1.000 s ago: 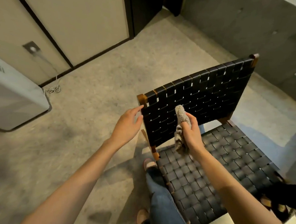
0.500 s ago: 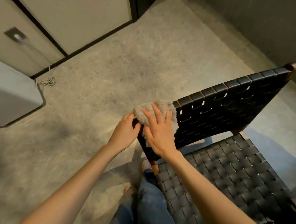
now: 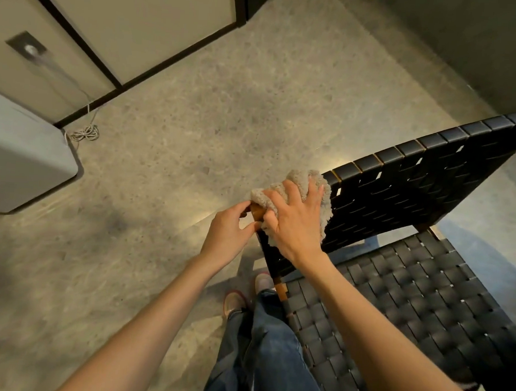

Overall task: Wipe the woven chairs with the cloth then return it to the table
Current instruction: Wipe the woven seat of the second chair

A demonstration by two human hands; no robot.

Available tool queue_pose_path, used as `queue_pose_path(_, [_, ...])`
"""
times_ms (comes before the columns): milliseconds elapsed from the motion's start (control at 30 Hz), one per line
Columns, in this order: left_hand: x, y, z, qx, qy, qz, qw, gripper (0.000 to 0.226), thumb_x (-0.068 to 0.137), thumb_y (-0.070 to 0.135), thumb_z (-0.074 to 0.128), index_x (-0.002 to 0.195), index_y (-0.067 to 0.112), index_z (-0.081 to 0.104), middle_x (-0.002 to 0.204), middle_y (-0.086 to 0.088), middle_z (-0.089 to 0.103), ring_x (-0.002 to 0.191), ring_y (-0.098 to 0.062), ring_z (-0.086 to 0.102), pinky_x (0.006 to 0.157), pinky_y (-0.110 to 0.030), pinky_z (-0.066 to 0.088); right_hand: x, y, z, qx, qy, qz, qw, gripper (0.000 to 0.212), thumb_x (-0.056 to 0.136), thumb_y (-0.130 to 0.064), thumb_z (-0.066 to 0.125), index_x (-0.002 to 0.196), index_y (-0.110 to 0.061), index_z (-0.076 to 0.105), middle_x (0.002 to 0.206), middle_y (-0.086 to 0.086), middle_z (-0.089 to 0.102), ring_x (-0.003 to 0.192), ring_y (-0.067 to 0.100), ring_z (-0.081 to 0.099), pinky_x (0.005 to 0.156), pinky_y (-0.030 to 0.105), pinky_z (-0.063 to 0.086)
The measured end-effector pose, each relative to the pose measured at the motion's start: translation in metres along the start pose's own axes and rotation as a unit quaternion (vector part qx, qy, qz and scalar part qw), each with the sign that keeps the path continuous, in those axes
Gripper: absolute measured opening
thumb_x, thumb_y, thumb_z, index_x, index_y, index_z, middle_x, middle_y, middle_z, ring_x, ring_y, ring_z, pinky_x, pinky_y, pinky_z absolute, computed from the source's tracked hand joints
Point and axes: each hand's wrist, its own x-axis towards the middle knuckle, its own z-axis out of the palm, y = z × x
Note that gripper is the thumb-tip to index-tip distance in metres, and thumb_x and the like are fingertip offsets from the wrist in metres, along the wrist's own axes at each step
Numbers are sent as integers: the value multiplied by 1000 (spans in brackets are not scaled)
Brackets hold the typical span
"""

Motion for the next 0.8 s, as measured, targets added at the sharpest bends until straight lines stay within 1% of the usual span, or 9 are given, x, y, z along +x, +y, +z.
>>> queue_pose_path(67, [-1,3,0,19,-8,12,1000,41,88,25,65,127,20,57,117,1,66,109,-15,58,88,-20,43,-2,5,-4,-10,-13,-27,999,58,88,-43,17,136,-31,48,142,10,42,138,46,17,113,59,-1])
queue_pose_path(100, [-1,4,0,34,-12,18,999,41,89,26,63,129,20,56,120,1,65,111,-15,58,89,-21,43,-1,12,-6,-22,-19,-51,998,56,90,-43,21,138,-33,46,142,10,42,137,47,18,113,59,1])
queue_pose_path(167, [0,7,-1,72,-12,33,997,43,93,30,58,133,18,52,127,0,60,116,-17,54,94,-26,43,3,29,-11,-56,-24,-94,994,50,92,-40,33,141,-34,42,142,11,42,134,48,24,114,59,4])
queue_pose_path(233, [1,11,-2,106,-3,52,993,44,95,32,52,137,17,47,135,-1,52,123,-18,47,99,-27,38,7,42,-14,-73,-24,-104,992,48,94,-37,43,142,-35,40,143,11,40,132,47,26,115,58,6])
queue_pose_path(300, [6,19,-1,123,-6,75,990,45,97,32,50,139,16,45,139,-1,48,127,-17,44,101,-25,35,10,52,-18,-74,-21,-86,993,49,93,-37,46,142,-34,39,143,11,39,133,47,25,115,57,6])
queue_pose_path(367, [16,30,2,133,-19,95,986,45,97,31,49,140,16,44,139,0,49,126,-16,44,100,-25,36,15,66,-24,-81,-18,-65,994,49,93,-37,47,141,-33,40,142,10,39,133,47,25,115,57,5])
queue_pose_path(600, [71,88,34,173,-73,127,974,44,99,33,45,141,22,42,141,3,47,128,-15,42,101,-28,36,44,143,-52,-90,-12,-3,996,44,93,-34,49,136,-27,48,137,11,44,131,42,30,116,56,7])
queue_pose_path(733, [102,121,58,189,-112,145,965,43,99,35,45,140,27,43,140,5,48,127,-14,44,102,-32,40,62,196,-67,-86,5,62,994,41,94,-33,46,133,-25,51,137,11,44,134,42,25,115,54,8])
queue_pose_path(800, [115,135,70,191,-132,150,961,42,98,35,47,139,29,45,138,6,49,125,-14,46,101,-33,42,70,223,-73,-87,2,88,992,40,94,-33,40,133,-26,49,138,9,43,135,39,25,115,53,8])
